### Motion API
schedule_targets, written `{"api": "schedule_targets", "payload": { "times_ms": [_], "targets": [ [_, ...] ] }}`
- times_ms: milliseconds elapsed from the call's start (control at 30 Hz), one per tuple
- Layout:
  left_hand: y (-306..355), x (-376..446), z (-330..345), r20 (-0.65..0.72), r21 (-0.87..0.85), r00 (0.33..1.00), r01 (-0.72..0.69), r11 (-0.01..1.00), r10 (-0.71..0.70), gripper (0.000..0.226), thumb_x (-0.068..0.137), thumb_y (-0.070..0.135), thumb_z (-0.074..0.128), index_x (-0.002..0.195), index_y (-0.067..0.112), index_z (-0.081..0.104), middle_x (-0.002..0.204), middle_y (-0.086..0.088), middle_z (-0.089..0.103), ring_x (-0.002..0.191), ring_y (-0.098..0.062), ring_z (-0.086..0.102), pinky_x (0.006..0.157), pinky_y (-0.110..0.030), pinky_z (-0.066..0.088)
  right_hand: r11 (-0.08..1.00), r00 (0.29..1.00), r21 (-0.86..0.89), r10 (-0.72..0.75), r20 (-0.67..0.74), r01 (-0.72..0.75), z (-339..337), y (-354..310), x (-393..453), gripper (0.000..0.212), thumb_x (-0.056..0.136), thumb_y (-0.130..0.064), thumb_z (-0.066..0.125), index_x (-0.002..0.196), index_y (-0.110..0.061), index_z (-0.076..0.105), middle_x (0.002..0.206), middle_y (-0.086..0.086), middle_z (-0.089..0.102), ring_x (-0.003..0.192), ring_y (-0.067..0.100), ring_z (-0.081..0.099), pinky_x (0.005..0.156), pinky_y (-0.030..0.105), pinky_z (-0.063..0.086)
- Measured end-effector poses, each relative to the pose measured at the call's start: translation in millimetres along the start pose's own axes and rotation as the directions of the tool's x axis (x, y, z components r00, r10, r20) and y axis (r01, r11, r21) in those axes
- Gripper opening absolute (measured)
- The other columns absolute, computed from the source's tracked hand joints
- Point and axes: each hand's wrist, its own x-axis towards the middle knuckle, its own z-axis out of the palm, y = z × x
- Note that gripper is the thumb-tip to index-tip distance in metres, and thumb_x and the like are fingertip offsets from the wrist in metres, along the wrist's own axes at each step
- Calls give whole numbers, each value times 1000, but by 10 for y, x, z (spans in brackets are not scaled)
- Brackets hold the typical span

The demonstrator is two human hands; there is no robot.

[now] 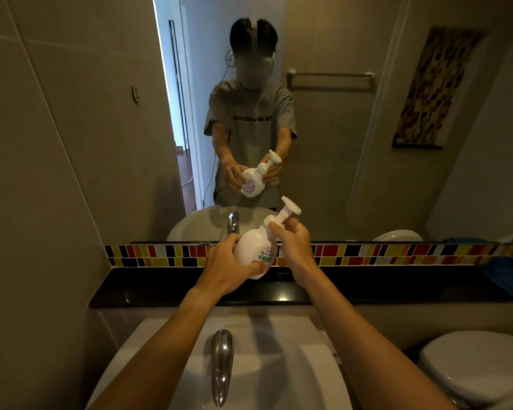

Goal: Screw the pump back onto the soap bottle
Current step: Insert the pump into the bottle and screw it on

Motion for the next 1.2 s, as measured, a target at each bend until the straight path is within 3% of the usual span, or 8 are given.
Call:
{"api": "schedule_targets", "payload": {
  "times_ms": [200, 333, 467, 633, 900, 1000, 1100, 1200],
  "targets": [
    [46, 58, -132, -20, -45, 1000, 0, 999, -1, 65, 61, 51, 80, 116, 26, 54, 113, 2, 63, 94, -16, 63, 74, -28, 58, 988, 984, 4, 150, 100, -151, -1, -48, -8, 16, 90, -13, 53, 100, -15, 66, 99, 10, 70, 90, 26, 66, 78, 44, 56],
    [-16, 15, -229, 9, -103, 999, 36, 994, -35, 58, 63, 49, 80, 112, 34, 53, 108, 7, 62, 88, -9, 63, 63, -15, 52, 974, 968, 67, 205, 144, -216, 30, -1, -31, 20, 88, -22, 65, 105, -12, 66, 101, 12, 73, 89, 25, 72, 67, 36, 57],
    [35, -82, -253, 8, -195, 999, 50, 980, -49, 50, 65, 50, 79, 106, 45, 51, 105, 14, 61, 90, -9, 64, 58, -14, 52, 979, 980, 85, 179, 82, -186, 128, -5, -37, 43, 82, -36, 74, 112, -7, 62, 100, 13, 73, 84, 24, 73, 64, 34, 55],
    [78, -176, -244, -11, -338, 997, 70, 939, -78, 53, 71, 36, 80, 117, 28, 55, 114, 1, 65, 98, -17, 66, 67, -22, 59, 979, 980, 113, 152, 130, -167, 144, -47, -59, 44, 94, -36, 48, 121, -5, 63, 93, 8, 68, 82, 19, 65, 69, 34, 48],
    [289, -221, -248, -160, -347, 987, -39, 937, -18, 57, 73, 35, 79, 122, 25, 51, 117, 4, 59, 97, -14, 63, 60, -12, 55, 981, 994, 159, 103, 46, -109, 262, -180, -91, 51, 79, -43, 75, 117, -13, 57, 105, 10, 71, 91, 26, 72, 68, 34, 58],
    [347, -221, -203, -184, -377, 983, -42, 925, -30, 60, 74, 35, 78, 125, 23, 49, 120, 5, 58, 98, -14, 62, 65, -14, 57, 991, 998, 111, 70, -4, -69, 325, -191, -94, 54, 82, -51, 68, 121, -17, 53, 110, 10, 68, 98, 28, 69, 80, 41, 60],
    [372, -193, -201, -200, -406, 978, -26, 914, -61, 60, 75, 33, 78, 126, 24, 49, 121, 4, 58, 96, -14, 63, 71, -20, 58, 976, 998, 214, 28, 58, -40, 333, -214, -100, 54, 88, -46, 53, 128, -10, 55, 108, 17, 66, 93, 28, 67, 73, 42, 57],
    [349, -168, -249, -197, -383, 980, -41, 923, -38, 60, 74, 33, 79, 125, 23, 48, 120, 4, 57, 97, -15, 62, 63, -13, 56, 972, 998, 231, 41, 50, -52, 338, -238, -90, 53, 84, -37, 67, 127, -9, 54, 114, 19, 66, 94, 29, 68, 68, 37, 57]
  ]
}}
